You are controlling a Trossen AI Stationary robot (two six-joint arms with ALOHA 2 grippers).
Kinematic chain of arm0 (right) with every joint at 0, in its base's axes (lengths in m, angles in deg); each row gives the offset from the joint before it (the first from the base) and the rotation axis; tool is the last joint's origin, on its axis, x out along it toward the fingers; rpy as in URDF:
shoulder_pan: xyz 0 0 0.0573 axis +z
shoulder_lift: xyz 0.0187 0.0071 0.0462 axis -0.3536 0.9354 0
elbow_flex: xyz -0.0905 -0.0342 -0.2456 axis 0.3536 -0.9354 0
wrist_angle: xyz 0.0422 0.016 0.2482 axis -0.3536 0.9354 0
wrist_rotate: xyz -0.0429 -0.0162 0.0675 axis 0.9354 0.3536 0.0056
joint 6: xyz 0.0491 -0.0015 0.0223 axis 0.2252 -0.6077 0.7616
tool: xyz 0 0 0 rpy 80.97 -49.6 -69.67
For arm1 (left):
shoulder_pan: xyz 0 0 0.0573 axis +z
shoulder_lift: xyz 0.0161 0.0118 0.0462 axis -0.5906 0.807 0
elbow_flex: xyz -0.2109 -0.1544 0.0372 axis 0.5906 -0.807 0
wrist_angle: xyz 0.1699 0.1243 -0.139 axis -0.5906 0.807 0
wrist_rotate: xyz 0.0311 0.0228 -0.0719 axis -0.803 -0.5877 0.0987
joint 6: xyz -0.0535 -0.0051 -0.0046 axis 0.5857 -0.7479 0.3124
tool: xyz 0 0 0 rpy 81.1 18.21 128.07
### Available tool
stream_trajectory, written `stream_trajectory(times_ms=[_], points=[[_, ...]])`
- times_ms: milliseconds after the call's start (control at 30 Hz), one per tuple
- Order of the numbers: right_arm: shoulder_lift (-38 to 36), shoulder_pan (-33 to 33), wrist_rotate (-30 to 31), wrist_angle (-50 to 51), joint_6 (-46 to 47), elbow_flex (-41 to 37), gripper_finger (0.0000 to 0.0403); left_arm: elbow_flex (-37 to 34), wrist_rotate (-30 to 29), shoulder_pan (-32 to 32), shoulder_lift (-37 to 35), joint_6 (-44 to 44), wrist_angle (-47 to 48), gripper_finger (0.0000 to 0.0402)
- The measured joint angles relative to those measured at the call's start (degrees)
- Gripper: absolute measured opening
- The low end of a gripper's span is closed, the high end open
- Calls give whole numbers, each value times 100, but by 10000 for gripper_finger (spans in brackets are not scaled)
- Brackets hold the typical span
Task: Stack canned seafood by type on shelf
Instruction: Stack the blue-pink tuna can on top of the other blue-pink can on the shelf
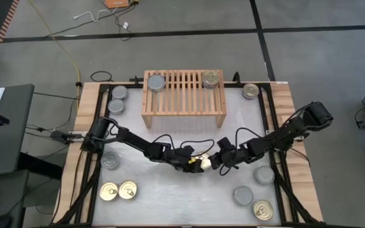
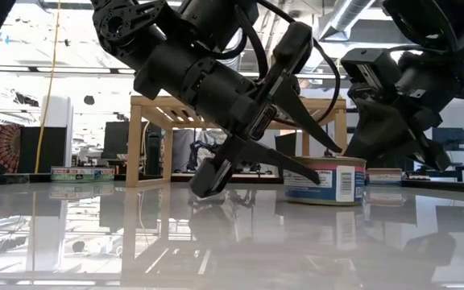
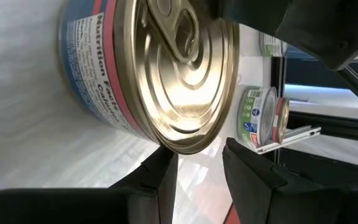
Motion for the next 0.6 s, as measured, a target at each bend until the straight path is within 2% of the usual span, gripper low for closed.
stream_trajectory(times_ms=[233,333,467,600], points=[[2,2,-9,21,-104,-1,58,0,-60,-4,-51,-85,57,119],[2,0,-24,39,-129,-2,58,0,-293,-29,-171,-97,262,119],[7,0,-71,38,-150,-2,57,0,-694,-96,-546,-321,1007,119],[19,4,-204,80,-176,-11,57,2,-1385,-213,-1073,-647,1989,119]])
